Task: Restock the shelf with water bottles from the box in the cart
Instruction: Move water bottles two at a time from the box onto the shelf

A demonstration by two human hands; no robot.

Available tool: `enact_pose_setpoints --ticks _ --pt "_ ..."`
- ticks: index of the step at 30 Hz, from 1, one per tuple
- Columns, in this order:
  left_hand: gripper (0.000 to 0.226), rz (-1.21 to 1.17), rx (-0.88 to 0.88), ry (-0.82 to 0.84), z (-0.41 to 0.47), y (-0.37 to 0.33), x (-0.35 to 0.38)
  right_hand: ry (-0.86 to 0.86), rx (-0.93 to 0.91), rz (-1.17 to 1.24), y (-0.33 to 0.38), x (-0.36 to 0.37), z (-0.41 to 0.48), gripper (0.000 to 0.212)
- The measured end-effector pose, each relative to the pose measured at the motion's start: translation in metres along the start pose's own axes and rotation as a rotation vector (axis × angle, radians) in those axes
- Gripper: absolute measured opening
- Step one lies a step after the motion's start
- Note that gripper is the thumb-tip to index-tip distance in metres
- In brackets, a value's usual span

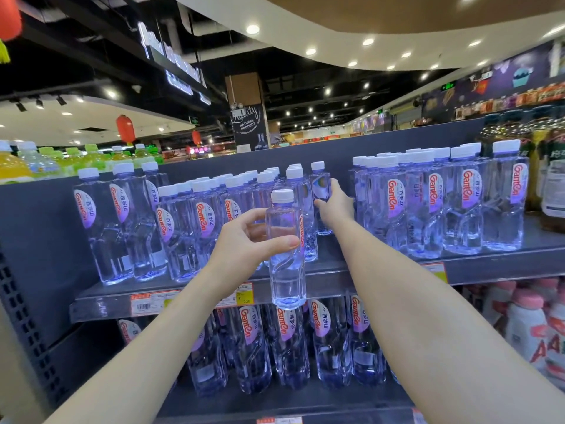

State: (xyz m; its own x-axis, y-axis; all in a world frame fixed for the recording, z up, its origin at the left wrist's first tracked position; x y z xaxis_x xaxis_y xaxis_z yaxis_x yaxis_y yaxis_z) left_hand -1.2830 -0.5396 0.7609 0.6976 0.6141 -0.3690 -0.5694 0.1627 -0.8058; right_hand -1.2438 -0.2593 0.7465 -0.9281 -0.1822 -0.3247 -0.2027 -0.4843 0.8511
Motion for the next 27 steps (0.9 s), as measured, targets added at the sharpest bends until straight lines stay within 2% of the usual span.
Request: enact_pose_setpoints --ticks 12,19,23,27 --pt "0.044 -0.010 0.007 0.018 0.004 0.000 0.001 0.021 -0.021 0.005 -0.003 0.002 0.010 0.048" --pt "0.049 -0.001 0.009 0.021 0.004 -0.001 0.001 0.020 0.000 0.002 0.001 0.001 0.005 0.061" --pt "0.051 -0.005 0.006 0.024 0.006 -0.005 0.003 0.066 0.071 -0.044 0.004 0.002 -0.003 0.076" --pt "0.063 -0.010 0.020 0.041 0.010 -0.009 0.007 0.028 0.130 -0.094 0.009 -0.012 -0.017 0.070"
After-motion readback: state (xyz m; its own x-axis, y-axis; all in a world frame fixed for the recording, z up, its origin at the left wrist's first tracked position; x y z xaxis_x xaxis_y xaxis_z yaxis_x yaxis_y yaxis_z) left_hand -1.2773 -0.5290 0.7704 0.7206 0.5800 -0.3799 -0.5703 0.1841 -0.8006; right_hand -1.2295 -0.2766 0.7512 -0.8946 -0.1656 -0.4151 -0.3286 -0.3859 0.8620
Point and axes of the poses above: each hand's wrist, its own z-axis towards the middle knuckle, its own x-axis out of the palm, y = z × x, the point moved 8 cm from there along z, towards the middle knuckle, and after that the axes turned 3 degrees about z, right-handed, at the moved point
